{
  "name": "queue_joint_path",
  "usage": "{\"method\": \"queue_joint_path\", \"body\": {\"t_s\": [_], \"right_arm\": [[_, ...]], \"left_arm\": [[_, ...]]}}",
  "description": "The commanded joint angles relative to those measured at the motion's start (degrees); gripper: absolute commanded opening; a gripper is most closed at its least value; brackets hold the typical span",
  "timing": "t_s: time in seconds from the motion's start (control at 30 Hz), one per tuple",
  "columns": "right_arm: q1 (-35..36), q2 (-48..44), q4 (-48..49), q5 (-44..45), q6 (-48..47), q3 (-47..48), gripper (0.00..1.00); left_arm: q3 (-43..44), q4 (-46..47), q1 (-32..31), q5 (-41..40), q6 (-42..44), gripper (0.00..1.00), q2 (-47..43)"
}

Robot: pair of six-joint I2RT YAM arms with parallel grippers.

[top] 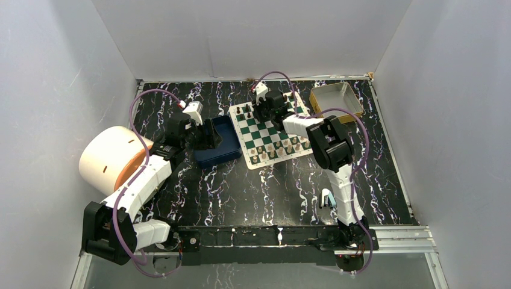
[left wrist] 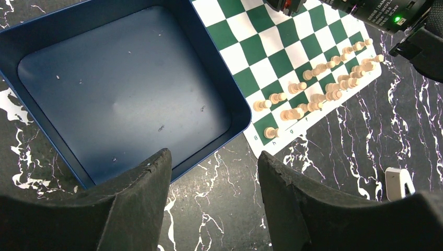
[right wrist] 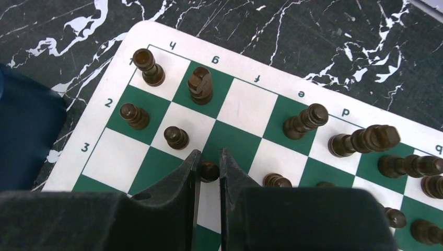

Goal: Set up the chess pieces on the board
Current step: Place the chess piece on the chessboard.

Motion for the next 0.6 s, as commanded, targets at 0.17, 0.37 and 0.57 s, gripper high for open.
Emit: {"method": "queue_joint_path", "body": {"t_s": [0.17,0.37,0.57], "right_arm": [[-0.09,0.81,-0.41,2.13,-1.79,4.17,0.21],[-0.12,1.86,-1.22,2.29,-2.27,5.88,0.21],[-0.09,2.69,-1.39,2.66,-2.75,6.70,0.22]], "left_arm": [[0.26,-0.50,-0.15,0.26,0.97,0.59,-1.10],[0.26,-0.50,-0.12,0.31,1.03,0.59,-0.98],[0.26,-0.50,-0.09,0.30,0.99,0.59,-0.84]]}}
